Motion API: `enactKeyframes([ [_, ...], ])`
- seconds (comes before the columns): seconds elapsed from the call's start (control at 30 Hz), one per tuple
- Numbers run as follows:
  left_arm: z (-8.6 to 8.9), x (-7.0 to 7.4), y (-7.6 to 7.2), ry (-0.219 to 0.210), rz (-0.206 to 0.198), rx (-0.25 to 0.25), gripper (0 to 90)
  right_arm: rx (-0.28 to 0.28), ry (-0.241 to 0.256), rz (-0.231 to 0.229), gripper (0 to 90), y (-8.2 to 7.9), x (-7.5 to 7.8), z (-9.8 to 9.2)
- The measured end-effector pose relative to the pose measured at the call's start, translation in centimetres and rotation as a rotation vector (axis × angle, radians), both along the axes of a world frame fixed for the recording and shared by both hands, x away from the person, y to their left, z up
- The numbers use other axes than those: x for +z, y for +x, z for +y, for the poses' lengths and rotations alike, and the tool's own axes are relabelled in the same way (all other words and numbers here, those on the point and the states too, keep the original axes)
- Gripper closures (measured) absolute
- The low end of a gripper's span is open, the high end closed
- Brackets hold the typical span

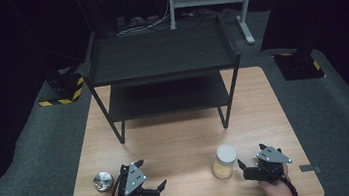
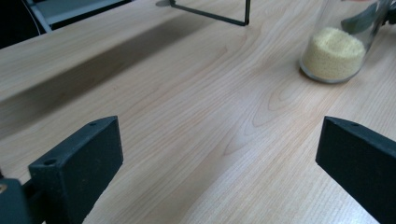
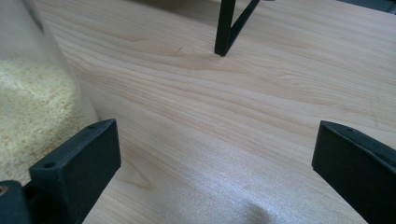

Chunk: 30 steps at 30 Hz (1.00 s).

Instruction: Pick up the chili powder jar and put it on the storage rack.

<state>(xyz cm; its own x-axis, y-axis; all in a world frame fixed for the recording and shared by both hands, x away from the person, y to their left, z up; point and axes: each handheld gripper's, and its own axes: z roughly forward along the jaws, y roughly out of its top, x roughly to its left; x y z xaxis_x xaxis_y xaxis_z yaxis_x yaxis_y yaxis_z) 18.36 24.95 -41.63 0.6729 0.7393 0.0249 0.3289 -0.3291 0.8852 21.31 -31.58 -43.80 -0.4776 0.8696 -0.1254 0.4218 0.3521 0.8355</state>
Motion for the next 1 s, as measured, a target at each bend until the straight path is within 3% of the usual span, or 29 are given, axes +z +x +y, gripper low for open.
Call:
enactKeyframes([
  [0.63, 2.2, 1.0, -1.5, -0.035, -0.033, 0.033, 1.0, 0.000, 0.006, 0.001, 0.6, 0.0, 0.0, -0.1],
  [1.0, 3.9, 1.4, -2.5, -0.046, -0.055, 0.088, 1.0, 0.000, 0.007, 0.002, 0.6, 0.0, 0.0, -0.1],
])
